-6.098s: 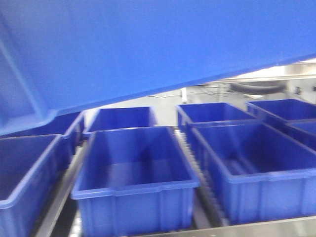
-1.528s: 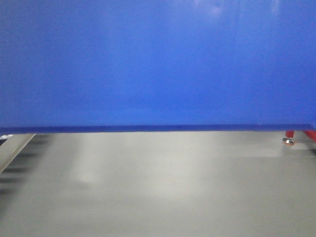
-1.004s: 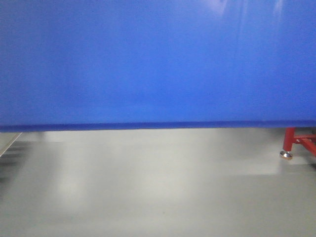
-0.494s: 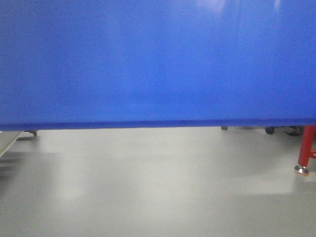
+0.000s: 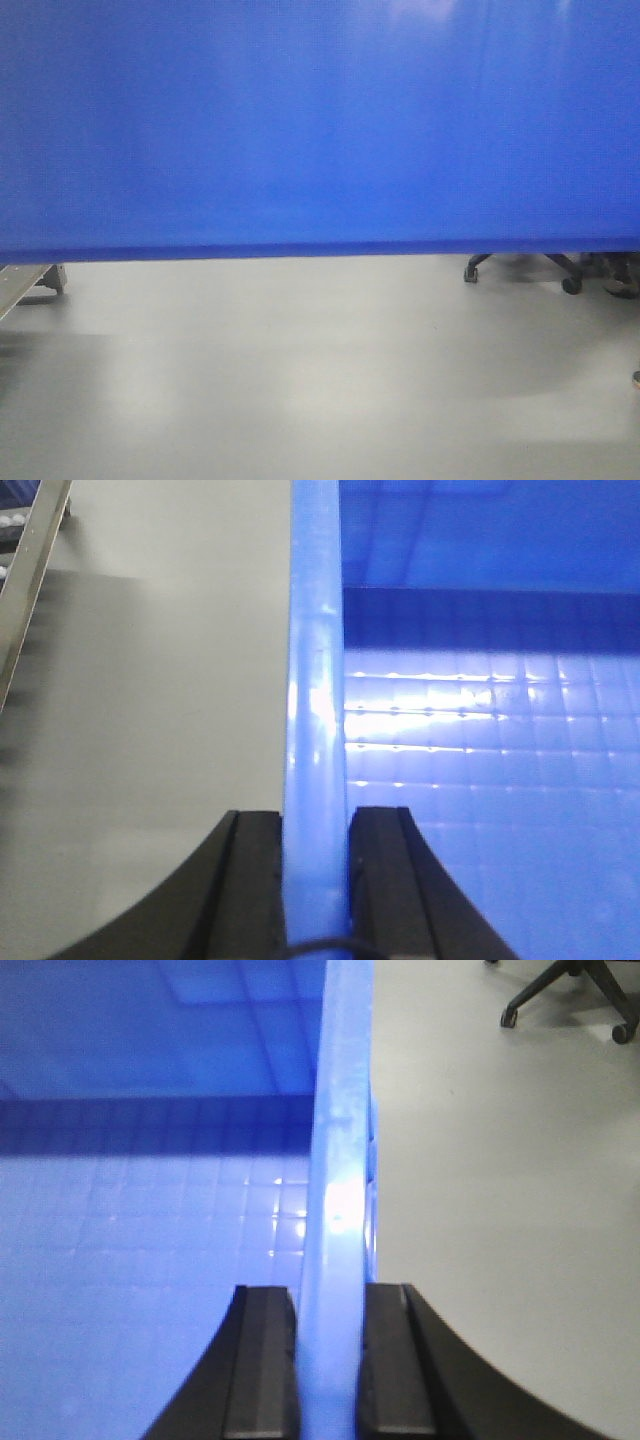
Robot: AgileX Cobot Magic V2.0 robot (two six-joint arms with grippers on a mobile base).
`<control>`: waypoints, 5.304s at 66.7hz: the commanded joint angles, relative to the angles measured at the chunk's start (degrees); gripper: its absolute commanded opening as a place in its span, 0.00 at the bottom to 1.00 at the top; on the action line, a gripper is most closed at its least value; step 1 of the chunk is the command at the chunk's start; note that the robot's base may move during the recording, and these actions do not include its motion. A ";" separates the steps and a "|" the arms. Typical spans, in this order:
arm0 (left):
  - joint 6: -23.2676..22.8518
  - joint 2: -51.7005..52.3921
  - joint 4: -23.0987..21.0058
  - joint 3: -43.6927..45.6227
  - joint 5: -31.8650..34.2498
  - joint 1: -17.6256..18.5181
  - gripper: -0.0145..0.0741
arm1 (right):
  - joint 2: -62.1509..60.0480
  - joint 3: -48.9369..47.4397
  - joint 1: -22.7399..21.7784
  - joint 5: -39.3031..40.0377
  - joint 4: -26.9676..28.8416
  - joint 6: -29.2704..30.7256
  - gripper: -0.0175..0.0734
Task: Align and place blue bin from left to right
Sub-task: 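Carry the blue bin with both grippers while the base turns, then drive the held blue bin toward another rack of blue bins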
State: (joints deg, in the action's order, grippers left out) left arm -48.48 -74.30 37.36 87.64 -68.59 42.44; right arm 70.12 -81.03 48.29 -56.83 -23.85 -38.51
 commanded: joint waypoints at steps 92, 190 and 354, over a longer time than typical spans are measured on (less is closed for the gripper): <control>-0.15 0.74 4.80 0.66 5.46 0.61 0.04 | -0.64 -1.05 0.52 6.33 -0.32 1.15 0.11; -0.15 0.74 5.32 0.66 5.46 0.61 0.04 | -0.64 -1.05 0.52 6.41 -0.32 1.15 0.11; -0.15 0.74 5.32 0.66 5.46 0.61 0.04 | -0.64 -1.05 0.52 6.41 -0.32 1.15 0.11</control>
State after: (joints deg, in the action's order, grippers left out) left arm -48.60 -74.30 40.59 87.64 -67.78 42.44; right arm 70.22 -81.03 48.29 -55.66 -23.63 -38.61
